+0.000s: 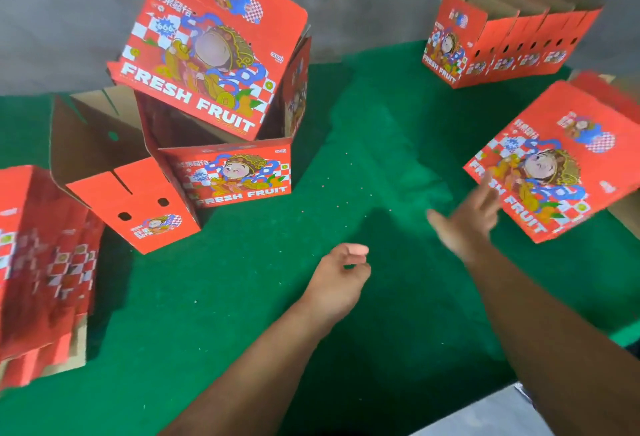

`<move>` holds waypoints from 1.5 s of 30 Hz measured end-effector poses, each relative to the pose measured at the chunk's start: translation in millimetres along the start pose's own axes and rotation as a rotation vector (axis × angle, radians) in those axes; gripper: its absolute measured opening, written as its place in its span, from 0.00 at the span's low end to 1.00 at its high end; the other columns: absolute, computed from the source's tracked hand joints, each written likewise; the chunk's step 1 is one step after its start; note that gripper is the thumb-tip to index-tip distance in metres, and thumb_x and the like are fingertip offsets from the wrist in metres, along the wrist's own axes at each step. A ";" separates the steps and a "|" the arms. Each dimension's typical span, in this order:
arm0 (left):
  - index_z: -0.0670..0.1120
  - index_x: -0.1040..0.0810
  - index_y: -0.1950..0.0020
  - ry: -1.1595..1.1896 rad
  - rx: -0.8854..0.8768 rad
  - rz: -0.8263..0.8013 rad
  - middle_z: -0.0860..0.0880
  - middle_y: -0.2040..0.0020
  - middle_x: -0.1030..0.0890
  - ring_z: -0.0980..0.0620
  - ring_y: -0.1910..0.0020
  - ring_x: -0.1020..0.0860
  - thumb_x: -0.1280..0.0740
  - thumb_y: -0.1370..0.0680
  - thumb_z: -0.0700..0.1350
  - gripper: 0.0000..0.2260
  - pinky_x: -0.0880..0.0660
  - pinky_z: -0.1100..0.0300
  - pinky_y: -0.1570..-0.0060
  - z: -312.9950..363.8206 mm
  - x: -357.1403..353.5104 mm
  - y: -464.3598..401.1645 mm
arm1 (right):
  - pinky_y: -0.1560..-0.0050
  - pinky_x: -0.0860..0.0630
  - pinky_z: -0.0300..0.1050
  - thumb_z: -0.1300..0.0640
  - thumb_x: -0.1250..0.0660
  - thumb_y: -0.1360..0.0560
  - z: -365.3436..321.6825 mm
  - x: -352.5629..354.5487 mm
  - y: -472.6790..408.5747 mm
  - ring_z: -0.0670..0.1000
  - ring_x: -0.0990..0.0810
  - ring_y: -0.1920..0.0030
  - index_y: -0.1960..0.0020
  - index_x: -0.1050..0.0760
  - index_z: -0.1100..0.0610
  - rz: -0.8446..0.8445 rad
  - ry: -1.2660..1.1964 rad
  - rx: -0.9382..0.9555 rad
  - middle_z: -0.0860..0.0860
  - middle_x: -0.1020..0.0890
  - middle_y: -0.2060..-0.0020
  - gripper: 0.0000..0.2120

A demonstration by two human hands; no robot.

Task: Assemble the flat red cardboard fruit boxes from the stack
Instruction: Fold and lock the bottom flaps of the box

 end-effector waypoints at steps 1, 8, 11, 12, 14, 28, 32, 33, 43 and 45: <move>0.49 0.23 0.35 0.009 -0.015 0.033 0.55 0.41 0.19 0.60 0.61 0.26 0.36 0.17 0.41 0.11 0.32 0.78 0.68 0.8 3.1 -1.3 | 0.20 0.49 0.61 0.51 0.19 0.31 -19.4 -15.6 13.2 0.68 0.49 0.20 0.16 0.65 0.49 -0.040 -0.015 0.091 0.65 0.53 0.19 0.63; 0.51 0.21 0.42 0.165 -0.032 0.224 0.52 0.49 0.19 0.55 0.54 0.24 0.35 0.17 0.44 0.06 0.26 0.61 0.44 4.3 49.5 -2.6 | 0.20 0.46 0.55 0.51 0.25 0.28 -104.6 -77.8 91.1 0.64 0.47 0.21 0.17 0.62 0.43 -0.249 -0.150 0.303 0.56 0.54 0.19 0.55; 0.51 0.21 0.45 0.228 -0.042 0.299 0.52 0.49 0.19 0.54 0.51 0.23 0.35 0.17 0.43 0.05 0.27 0.56 0.41 -1.5 77.5 5.0 | 0.20 0.44 0.55 0.52 0.24 0.27 -129.3 -99.1 123.8 0.64 0.46 0.21 0.17 0.61 0.43 -0.344 -0.152 0.359 0.56 0.53 0.20 0.54; 0.52 0.20 0.46 0.242 -0.044 0.328 0.52 0.49 0.18 0.54 0.51 0.23 0.35 0.17 0.43 0.05 0.26 0.56 0.41 -4.3 89.1 9.7 | 0.20 0.44 0.55 0.52 0.24 0.27 -137.5 -107.8 135.9 0.64 0.45 0.21 0.17 0.60 0.44 -0.374 -0.155 0.372 0.56 0.52 0.20 0.54; 0.52 0.20 0.47 0.267 -0.044 0.384 0.51 0.48 0.18 0.54 0.50 0.22 0.34 0.17 0.43 0.05 0.26 0.55 0.40 -12.4 113.3 19.5 | 0.21 0.44 0.54 0.52 0.23 0.26 -153.8 -124.0 161.1 0.62 0.44 0.21 0.17 0.58 0.45 -0.442 -0.158 0.404 0.56 0.50 0.21 0.53; 0.48 0.20 0.38 -0.247 -0.141 1.075 0.48 0.42 0.19 0.41 0.40 0.22 0.33 0.23 0.43 0.13 0.29 0.51 0.40 -94.6 390.4 121.2 | 0.21 0.44 0.47 0.54 0.27 0.24 -295.9 -247.7 376.2 0.53 0.42 0.21 0.17 0.52 0.51 -0.914 -0.241 0.615 0.52 0.43 0.23 0.45; 0.52 0.46 0.16 -0.766 0.374 0.849 0.37 0.17 0.49 0.35 0.18 0.49 0.30 0.25 0.65 0.44 0.51 0.42 0.20 -139.8 449.4 143.9 | 0.35 0.29 0.44 0.53 0.30 0.21 -315.2 -272.1 419.3 0.50 0.28 0.29 0.22 0.40 0.48 -1.150 -0.332 0.371 0.49 0.28 0.32 0.32; 0.52 0.51 0.16 -0.832 0.431 0.729 0.37 0.16 0.53 0.35 0.17 0.52 0.31 0.26 0.69 0.47 0.52 0.42 0.19 -150.0 457.5 145.9 | 0.43 0.27 0.40 0.53 0.31 0.21 -322.7 -279.3 428.9 0.49 0.24 0.34 0.25 0.36 0.48 -1.176 -0.347 0.318 0.47 0.25 0.37 0.27; 0.55 0.38 0.19 -0.797 -0.062 0.668 0.48 0.20 0.34 0.40 0.20 0.37 0.37 0.19 0.55 0.28 0.43 0.48 0.21 -144.7 410.9 147.9 | 0.43 0.18 0.59 0.59 0.34 0.18 -367.0 -306.0 422.1 0.58 0.15 0.48 0.46 0.20 0.52 -0.961 -0.556 -0.063 0.56 0.14 0.47 0.06; 0.51 0.28 0.24 -0.608 -0.214 0.838 0.47 0.28 0.23 0.43 0.28 0.27 0.36 0.20 0.51 0.23 0.33 0.49 0.27 -144.9 426.4 165.2 | 0.41 0.20 0.58 0.62 0.36 0.17 -365.0 -293.1 404.7 0.58 0.16 0.46 0.44 0.20 0.51 -0.952 -0.662 -0.019 0.57 0.14 0.45 0.09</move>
Point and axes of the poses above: each hand's wrist, its own y-axis away from the middle knuckle, its own x-axis out of the back of the hand, z = x × y, the point moved 2 cm from there along -y, towards the middle knuckle
